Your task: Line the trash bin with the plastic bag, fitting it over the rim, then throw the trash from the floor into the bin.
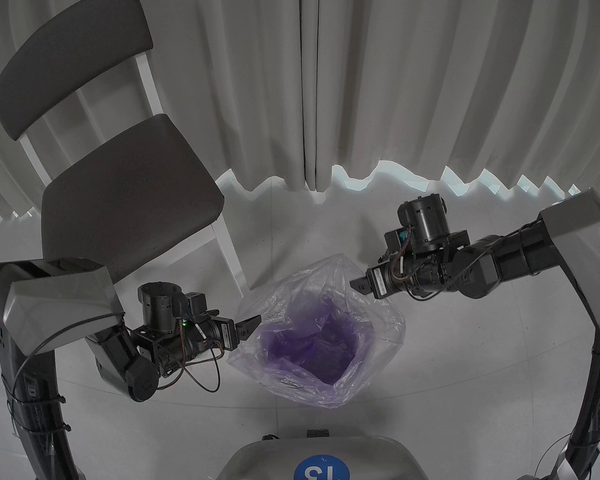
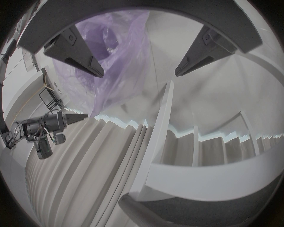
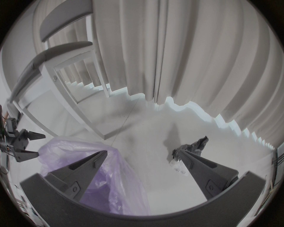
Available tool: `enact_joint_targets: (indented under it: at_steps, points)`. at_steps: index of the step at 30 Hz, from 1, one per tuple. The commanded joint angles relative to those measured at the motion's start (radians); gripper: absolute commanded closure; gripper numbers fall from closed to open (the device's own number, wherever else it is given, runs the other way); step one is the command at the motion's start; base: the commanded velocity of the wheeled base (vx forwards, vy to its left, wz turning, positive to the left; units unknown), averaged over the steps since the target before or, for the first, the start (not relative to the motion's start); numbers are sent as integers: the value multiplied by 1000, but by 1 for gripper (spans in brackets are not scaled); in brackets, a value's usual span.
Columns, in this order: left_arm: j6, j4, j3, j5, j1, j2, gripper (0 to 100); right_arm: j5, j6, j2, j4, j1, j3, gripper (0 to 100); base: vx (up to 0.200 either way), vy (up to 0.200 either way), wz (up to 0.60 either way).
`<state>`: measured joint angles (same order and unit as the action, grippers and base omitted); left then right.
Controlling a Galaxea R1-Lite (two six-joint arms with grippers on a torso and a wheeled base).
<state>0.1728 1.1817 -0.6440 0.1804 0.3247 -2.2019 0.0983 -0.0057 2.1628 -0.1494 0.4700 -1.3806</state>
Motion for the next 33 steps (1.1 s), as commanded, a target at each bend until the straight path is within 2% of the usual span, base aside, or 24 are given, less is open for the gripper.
enact_joint_targets:
  at_steps: [1,3,8,14,23,29,33]
  points:
    - [-56,-111,-108,13,11,71,0,14,-33,-69,4,-19,144,0,0,0,0]
    - [-72,-123,-128,13,14,62,0,38,-59,-61,-32,-24,170,0,0,0,0]
    - [-75,-131,-155,13,13,24,0,41,-95,-21,-110,-36,189,0,0,0,0]
    - [-110,-143,-160,53,1,4,0,41,-99,-3,-147,-60,181,0,0,0,0]
    - [-111,-148,-220,45,-6,-50,0,43,-99,54,-214,-99,170,0,0,0,0]
    - [-154,-185,-252,42,-29,-76,0,44,-92,121,-305,-110,143,0,0,0,0]
    - [-159,-192,-304,33,-47,-101,0,44,-91,140,-317,-110,132,0,0,0,0]
